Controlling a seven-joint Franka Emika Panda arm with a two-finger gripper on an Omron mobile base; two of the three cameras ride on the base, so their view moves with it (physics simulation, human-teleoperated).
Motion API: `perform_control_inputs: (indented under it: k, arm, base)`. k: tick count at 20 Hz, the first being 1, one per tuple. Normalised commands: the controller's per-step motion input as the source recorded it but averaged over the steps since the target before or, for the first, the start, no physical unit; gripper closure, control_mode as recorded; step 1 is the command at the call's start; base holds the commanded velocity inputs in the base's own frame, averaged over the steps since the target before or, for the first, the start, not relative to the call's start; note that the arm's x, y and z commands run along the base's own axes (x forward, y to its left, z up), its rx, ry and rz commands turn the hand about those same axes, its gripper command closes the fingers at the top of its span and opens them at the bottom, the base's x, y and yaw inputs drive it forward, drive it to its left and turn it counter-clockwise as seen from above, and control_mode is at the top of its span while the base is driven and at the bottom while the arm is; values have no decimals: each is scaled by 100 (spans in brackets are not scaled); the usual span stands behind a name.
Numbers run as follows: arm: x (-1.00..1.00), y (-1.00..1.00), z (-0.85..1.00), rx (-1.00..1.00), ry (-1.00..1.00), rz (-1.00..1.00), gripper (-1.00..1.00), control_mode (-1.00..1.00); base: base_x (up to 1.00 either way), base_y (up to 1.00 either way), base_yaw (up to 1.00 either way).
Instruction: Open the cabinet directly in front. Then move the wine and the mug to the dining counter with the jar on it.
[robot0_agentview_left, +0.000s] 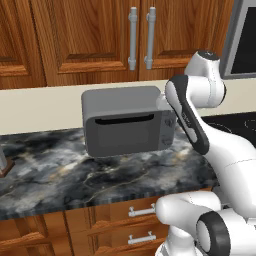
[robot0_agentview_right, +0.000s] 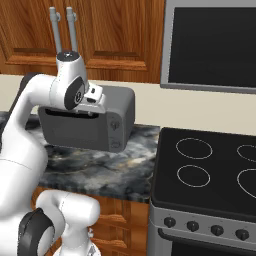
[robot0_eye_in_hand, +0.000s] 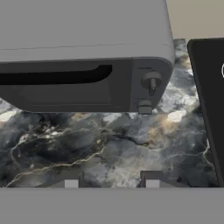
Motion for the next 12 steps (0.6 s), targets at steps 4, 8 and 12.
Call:
perform_control_inputs:
  k: [4,8,12]
  arm:
    - [-8,2,0,0,-1,0,-100,-100]
    - [-27,7,6,0,-18,0,-100,-100]
    - [-49,0,18,0,-33,1,-100,-100]
  base:
    - [0,0,0]
    - [0,0,0]
    - [0,0,0]
